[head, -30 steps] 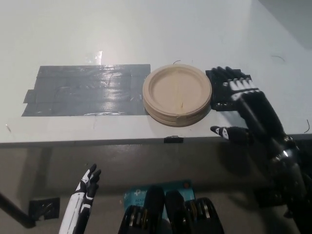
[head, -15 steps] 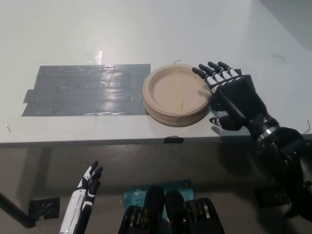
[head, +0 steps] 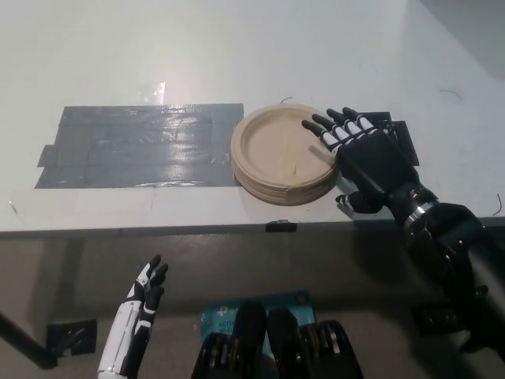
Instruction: A stack of plates is kept in the middle of the desk close to the robot and the robot grabs the stack with its right hand, picks it up and hands it to a person.
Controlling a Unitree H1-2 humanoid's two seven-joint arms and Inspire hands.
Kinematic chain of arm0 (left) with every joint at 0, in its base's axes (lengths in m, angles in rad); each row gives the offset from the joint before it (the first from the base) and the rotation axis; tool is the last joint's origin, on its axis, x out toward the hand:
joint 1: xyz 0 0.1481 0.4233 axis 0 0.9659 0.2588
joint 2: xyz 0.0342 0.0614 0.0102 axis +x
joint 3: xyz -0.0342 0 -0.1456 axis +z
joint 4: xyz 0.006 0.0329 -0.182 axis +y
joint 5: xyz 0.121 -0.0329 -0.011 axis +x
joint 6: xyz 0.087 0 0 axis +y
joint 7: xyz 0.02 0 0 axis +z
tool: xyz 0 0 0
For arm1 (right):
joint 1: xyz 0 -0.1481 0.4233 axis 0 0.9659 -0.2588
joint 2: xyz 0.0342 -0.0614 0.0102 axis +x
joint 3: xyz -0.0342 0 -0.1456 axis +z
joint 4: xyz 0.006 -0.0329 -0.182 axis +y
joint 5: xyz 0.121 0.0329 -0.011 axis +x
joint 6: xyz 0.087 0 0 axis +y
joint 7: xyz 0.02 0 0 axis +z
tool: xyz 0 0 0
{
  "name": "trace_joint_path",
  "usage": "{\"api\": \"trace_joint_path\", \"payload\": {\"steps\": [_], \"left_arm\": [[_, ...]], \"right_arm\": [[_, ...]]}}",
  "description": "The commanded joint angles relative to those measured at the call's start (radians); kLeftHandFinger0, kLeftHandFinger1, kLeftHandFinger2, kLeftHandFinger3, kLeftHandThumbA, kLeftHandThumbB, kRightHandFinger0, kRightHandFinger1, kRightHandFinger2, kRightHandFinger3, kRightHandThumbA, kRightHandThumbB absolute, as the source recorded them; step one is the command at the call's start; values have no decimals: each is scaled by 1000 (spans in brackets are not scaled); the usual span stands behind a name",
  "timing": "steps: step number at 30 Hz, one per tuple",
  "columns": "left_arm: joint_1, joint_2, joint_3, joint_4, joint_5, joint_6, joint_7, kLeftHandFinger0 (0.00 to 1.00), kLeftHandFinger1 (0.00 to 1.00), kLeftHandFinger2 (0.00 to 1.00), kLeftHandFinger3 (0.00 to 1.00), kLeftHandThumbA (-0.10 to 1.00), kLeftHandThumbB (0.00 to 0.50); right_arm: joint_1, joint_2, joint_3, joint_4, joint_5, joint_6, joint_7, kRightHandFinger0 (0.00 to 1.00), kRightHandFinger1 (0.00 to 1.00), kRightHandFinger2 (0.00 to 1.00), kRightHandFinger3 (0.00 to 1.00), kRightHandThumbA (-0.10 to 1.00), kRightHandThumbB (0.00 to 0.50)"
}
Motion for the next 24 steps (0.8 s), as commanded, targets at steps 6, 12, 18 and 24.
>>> {"api": "trace_joint_path", "payload": {"steps": [6, 12, 18, 24], "left_arm": [[-5, 8, -2, -12, 7, -18, -13, 1000, 1000, 1000, 1000, 1000, 0], [-12, 8, 0, -12, 11, -18, -13, 1000, 1000, 1000, 1000, 1000, 0], [-10, 10, -2, -12, 4, -22, -20, 1000, 1000, 1000, 1000, 1000, 0], [-12, 9, -1, -15, 4, -16, -24, 1000, 1000, 1000, 1000, 1000, 0]], "right_arm": [[-72, 29, 22, 49, -37, -13, -61, 1000, 1000, 1000, 1000, 1000, 428], [-95, 47, 32, 100, -44, -22, -91, 1000, 1000, 1000, 1000, 1000, 434], [-107, 65, 51, 153, -47, -29, -134, 1000, 1000, 1000, 1000, 1000, 426], [-119, 82, 70, 194, -60, -29, -166, 1000, 1000, 1000, 1000, 1000, 414]]}}
